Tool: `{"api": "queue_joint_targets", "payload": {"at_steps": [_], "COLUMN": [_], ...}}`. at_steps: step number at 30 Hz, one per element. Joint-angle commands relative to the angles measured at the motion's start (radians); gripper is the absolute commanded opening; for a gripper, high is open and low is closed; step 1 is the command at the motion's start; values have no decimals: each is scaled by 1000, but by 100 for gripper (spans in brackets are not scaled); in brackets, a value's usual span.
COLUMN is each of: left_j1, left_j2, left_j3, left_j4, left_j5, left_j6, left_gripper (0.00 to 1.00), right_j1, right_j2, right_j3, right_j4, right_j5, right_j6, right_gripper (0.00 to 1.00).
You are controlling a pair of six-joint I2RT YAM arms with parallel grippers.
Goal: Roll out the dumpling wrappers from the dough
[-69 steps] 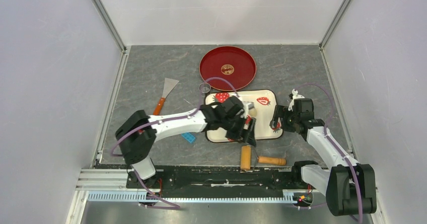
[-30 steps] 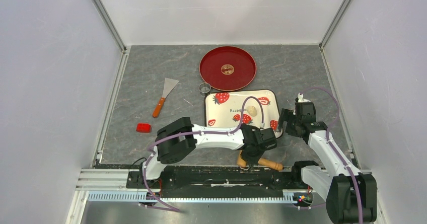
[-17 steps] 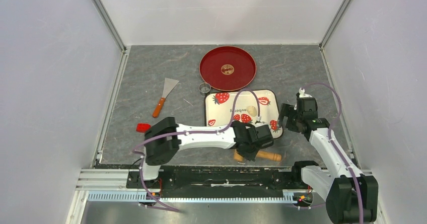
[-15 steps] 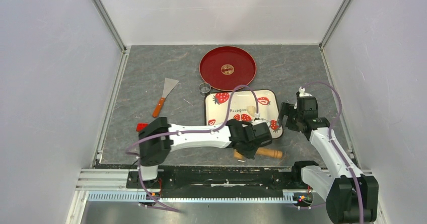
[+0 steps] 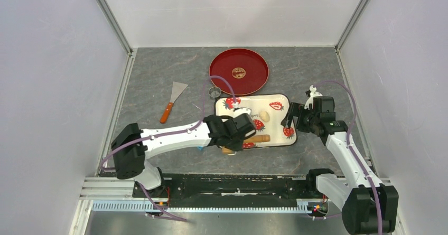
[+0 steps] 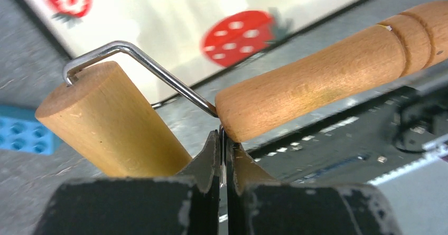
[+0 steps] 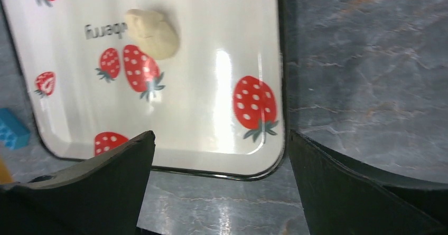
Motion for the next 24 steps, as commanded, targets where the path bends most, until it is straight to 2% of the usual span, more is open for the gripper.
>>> {"api": "queue_joint_targets", "payload": {"at_steps": [1,6,11,16,19,24], "left_j1": [96,167,202,208,208,208], "left_j2": [-121,-227,-295,-323,-324,-328], "left_j3": [-115,-253,-327,-360,-367,-361], "left_j4": [32,80,113,159,180,195], "left_j5": [-2,62,104,141,158,167], "left_j6": [-60,-56,-58,-52,-44,-37], "left_gripper": [2,2,2,2,2,2], "right_j1": [4,56,203,339,410,511], "right_j2": [3,21,63,135,188,273], "right_j3": [26,4,3,-22,-14,28], "right_j4": [92,195,306,487,578,596], "right_j5": [-180,-302,-340,-403,-431,-436], "right_j6": [18,90,189,327,394,420], "right_gripper": [98,98,99,99,94,88]}}
